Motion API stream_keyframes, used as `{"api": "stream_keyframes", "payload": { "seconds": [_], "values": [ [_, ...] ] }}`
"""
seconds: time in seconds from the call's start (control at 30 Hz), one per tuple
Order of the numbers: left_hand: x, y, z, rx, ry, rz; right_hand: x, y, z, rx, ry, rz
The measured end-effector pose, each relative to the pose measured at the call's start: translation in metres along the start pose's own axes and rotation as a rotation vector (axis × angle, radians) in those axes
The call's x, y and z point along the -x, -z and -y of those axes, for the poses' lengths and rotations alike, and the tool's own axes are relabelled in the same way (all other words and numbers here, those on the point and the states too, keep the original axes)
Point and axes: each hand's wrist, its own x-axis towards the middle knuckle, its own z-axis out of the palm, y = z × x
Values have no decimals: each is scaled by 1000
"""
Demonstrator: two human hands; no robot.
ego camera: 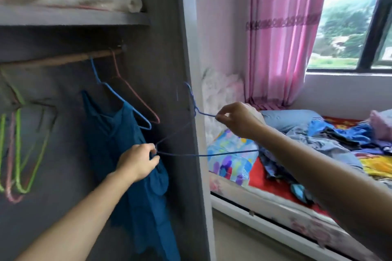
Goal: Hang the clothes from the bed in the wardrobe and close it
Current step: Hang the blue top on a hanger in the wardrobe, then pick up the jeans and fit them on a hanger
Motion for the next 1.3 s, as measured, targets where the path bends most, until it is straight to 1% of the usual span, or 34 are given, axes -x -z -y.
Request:
{"api": "stream_keyframes", "payload": {
  "seconds": [0.07, 0.17, 0.3, 0.37, 0.43, 0.5, 0.6, 0.77, 0.9, 1.0, 1.17, 1.23, 1.3],
  "values": [
    [9, -28, -29, 14, -4, 71, 22, 17, -47, 11, -30, 7],
    [24, -76, -85, 18, -28, 160, 57, 48, -127, 33, -104, 62],
    [43, -138, -181, 68, -97, 283, 103, 89, -245, 13, -256, 94],
    [49, -172, -229, 121, -140, 352, 128, 105, -297, -26, -331, 115],
    [53, -192, -277, 121, -168, 424, 151, 116, -339, -78, -399, 128],
    [53, -207, -321, 108, -224, 468, 169, 124, -380, -105, -477, 132],
    [40, -228, -375, 108, -291, 485, 183, 130, -439, -132, -597, 80],
    [-2, -273, -422, 79, -348, 565, 183, 116, -524, -160, -804, 24],
    [-70, -329, -459, 90, -381, 630, 167, 101, -595, -157, -918, -39],
    [-127, -365, -495, 98, -425, 661, 147, 99, -643, -148, -991, -145],
    [-211, -400, -570, 62, -571, 686, 112, 107, -701, -103, -1107, -318],
    [-234, -414, -601, 56, -617, 707, 103, 112, -718, -115, -1152, -394],
    [-247, -430, -631, 57, -645, 742, 96, 117, -739, -122, -1182, -429]
  ]
}}
